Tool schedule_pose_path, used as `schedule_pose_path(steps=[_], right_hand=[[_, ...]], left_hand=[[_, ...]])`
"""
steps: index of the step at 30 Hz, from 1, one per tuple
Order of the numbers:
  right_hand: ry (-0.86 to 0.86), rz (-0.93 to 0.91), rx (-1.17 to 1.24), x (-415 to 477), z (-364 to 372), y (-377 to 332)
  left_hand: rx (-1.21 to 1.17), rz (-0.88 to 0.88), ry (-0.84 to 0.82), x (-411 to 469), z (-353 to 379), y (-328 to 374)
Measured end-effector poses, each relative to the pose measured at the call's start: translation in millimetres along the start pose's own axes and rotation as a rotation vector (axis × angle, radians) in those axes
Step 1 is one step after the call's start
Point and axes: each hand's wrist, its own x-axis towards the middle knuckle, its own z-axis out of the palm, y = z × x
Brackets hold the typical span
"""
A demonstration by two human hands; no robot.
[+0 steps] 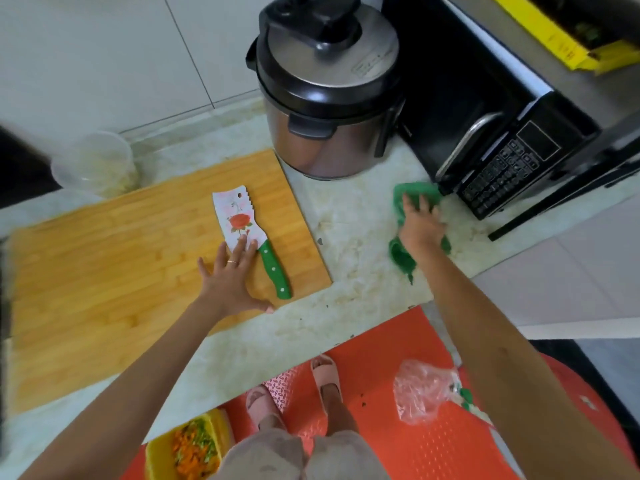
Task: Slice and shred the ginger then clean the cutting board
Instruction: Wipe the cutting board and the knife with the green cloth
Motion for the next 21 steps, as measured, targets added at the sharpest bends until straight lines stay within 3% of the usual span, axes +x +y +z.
schedule_pose_path(steps=[5, 8, 11, 12, 14, 16, 18, 21], right_hand=[[-0.035, 0.301, -0.041, -64, 15, 32], [-0.192, 0.222, 0.046, -109, 8, 4], [-0.609, 0.006, 0.674, -143, -25, -38], [-0.676, -0.041, 0.855, -148, -37, -50], [-0.601, -0.147, 0.937, -145, -55, -70], [-0.412, -0.235, 0.846, -138, -67, -96], [-0.267, -0.28, 0.861, -132, -71, -127], [-0.207, -0.425, 0.791, -135, -57, -175]], left_hand=[[-0.027, 0.0, 0.027, 3, 2, 1], [-0.037, 0.028, 0.026, 3, 2, 3], [-0.054, 0.111, 0.066, -10, 12, 2], [-0.065, 0.155, 0.107, -17, 18, 1], [-0.221, 0.266, 0.27, -33, 31, -4], [-0.389, 0.318, 0.463, -51, 38, -13], [-0.478, 0.218, 0.596, -62, 42, -28], [-0.598, -0.01, 0.662, -71, 43, -59]])
